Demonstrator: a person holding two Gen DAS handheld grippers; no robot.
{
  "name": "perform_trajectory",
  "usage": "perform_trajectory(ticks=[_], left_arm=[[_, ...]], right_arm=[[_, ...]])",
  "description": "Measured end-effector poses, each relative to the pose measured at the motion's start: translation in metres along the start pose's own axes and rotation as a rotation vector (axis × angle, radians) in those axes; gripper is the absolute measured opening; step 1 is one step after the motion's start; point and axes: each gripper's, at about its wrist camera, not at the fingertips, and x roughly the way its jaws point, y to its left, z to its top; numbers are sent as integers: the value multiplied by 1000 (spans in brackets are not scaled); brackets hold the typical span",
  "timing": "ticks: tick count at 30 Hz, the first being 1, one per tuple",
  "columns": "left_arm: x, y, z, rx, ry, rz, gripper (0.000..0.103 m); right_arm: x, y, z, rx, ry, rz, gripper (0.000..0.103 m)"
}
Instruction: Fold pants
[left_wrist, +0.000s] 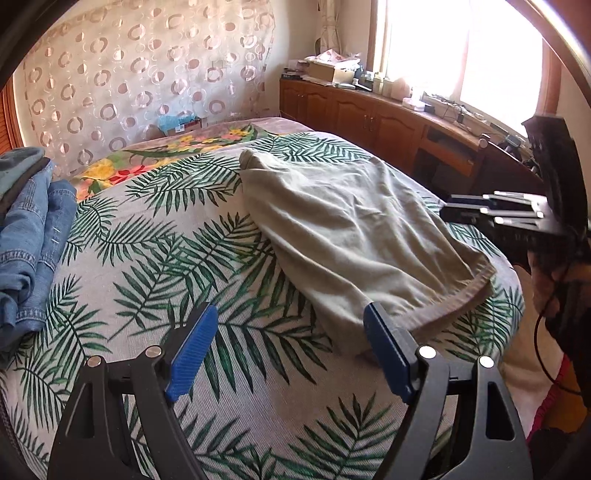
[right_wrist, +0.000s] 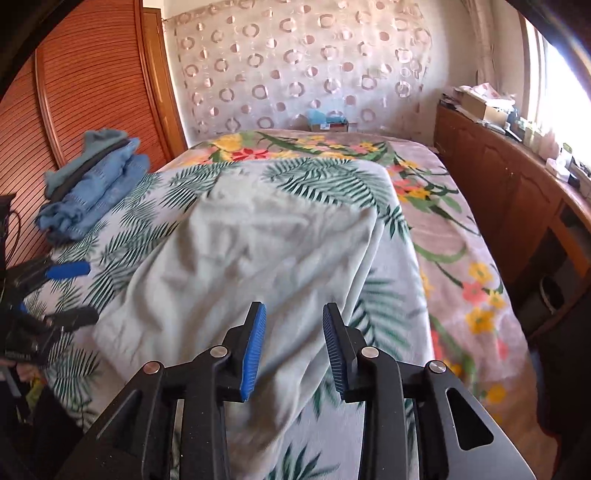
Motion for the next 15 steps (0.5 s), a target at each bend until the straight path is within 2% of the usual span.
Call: perform_trajectory(ticks=[7, 10, 12, 15], left_arm=[[-5, -4, -15, 9, 12, -8, 82], [-1, -7, -20, 24, 28, -9, 75], [1, -9, -20, 29, 34, -14, 75], [6, -13, -17, 42, 40, -29, 66]], right_arm=[[-7, 7, -14, 1, 14, -10, 33], [-7, 6, -18, 4, 24, -16, 33], [-9, 6, -18, 14, 23, -10, 33], [-9, 7, -19, 15, 22, -13, 33]])
